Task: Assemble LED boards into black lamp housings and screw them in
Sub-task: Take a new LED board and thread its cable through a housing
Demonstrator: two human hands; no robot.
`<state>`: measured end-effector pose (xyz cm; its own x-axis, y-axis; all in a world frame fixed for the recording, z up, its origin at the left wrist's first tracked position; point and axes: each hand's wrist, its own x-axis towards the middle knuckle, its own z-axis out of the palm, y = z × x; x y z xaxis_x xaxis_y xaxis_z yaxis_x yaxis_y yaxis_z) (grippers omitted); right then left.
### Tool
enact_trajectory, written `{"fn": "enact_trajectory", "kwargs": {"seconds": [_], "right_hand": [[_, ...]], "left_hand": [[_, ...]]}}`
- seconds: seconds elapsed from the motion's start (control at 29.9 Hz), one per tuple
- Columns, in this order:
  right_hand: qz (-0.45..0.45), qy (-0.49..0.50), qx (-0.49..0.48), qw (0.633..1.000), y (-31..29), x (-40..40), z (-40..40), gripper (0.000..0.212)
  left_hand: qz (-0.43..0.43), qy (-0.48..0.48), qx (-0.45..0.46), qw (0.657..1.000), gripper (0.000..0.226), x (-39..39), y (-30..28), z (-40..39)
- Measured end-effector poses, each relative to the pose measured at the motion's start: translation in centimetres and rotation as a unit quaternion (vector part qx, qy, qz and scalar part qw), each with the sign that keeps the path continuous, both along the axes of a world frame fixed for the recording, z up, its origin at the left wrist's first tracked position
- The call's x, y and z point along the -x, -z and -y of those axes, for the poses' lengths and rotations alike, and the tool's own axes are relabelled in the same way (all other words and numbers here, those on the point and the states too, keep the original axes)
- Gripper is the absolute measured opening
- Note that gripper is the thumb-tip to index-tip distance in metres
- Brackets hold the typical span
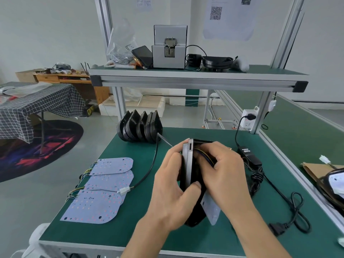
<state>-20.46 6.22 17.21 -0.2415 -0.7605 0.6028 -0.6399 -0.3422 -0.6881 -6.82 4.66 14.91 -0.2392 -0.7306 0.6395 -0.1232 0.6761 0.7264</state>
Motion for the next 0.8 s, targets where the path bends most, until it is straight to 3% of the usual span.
{"fn": "enact_trajectory", "kwargs": {"seconds": [0.2, 0.33, 0.57, 0.67, 0.74, 0.8], "right_hand": [[-0.009, -0.009, -0.015, 1.000, 0.6, -1.0, -0.9, 0.018], [-0.019, 0.021, 0.008, 1.000, 1.0, -0.5, -1.2, 0.020], [-0.026, 0.009, -0.024, 0.999, 1.2, -0.7, -0.8, 0.022], [-0.020, -0.022, 0.020, 0.999, 1.4, 0.2, -1.2, 0.022], [0.022, -0.048, 0.045, 0.998, 1.4, 1.4, -1.7, 0.024], [0.009, -0.057, 0.043, 0.997, 1.4, 2.9, -2.1, 0.026]], "left_hand": [[-0.052, -0.026, -0.051, 0.997, 0.044, 0.0, 0.7, 0.0], [-0.043, -0.028, -0.047, 0.998, 0.039, -0.1, 1.1, 0.0], [-0.013, 0.027, -0.012, 0.999, 0.054, 0.0, 0.5, -0.1], [-0.036, 0.026, -0.066, 0.997, 0.047, -0.3, 1.0, 0.1], [-0.087, 0.043, -0.122, 0.988, 0.033, -0.6, 1.6, 0.3], [-0.124, 0.050, -0.155, 0.979, 0.021, -0.9, 2.3, 0.5]]}}
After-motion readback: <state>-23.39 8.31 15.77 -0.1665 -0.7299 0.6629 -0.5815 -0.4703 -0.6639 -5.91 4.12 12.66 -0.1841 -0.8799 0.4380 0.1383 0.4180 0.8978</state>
